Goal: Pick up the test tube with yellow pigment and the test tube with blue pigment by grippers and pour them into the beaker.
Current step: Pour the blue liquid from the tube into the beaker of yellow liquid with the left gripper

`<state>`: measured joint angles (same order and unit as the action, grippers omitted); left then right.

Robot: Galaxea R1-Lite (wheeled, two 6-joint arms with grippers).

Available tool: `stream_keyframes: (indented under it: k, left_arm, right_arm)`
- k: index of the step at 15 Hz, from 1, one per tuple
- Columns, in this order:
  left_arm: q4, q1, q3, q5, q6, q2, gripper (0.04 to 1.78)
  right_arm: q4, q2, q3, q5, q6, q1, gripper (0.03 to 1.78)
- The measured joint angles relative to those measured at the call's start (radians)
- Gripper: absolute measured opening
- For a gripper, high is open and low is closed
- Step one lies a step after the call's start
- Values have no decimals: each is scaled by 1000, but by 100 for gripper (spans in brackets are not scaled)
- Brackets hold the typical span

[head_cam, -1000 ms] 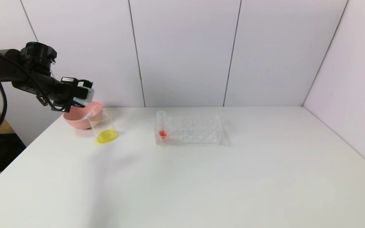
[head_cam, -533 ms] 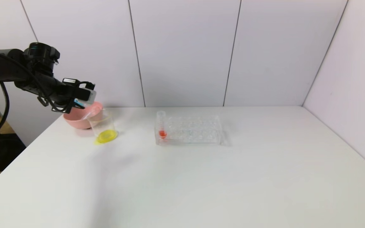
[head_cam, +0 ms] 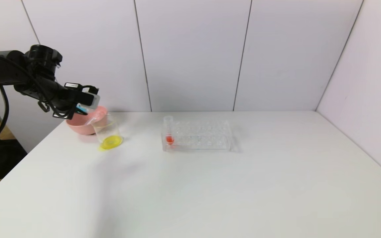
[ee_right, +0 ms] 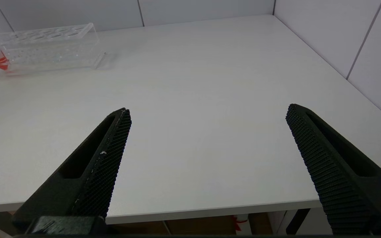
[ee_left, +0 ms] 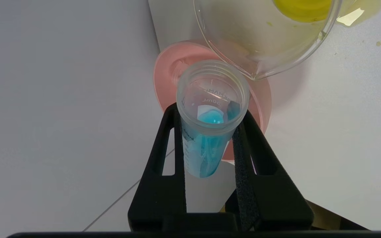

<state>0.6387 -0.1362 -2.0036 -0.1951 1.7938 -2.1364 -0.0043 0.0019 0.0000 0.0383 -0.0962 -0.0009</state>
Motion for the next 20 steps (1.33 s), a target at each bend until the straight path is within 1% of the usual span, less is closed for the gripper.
stream_keyframes:
  k: [4,8,12,17,20]
  left_arm:
    - [12,2,0,37,-16,5,44]
    - [34,3,0,49,-39,6,44]
    - [67,9,0,96,-43,9,44]
    - [81,11,0,108,-53,9,44]
    - [90,15,0,136,-53,11,44]
  right_arm:
    - [0,0,0,0,0,0,171]
    - [0,0,0,0,0,0,171]
    - [0,0,0,0,1,0,171]
    - [0,0,0,0,0,0,171]
    - [0,0,0,0,0,0,171]
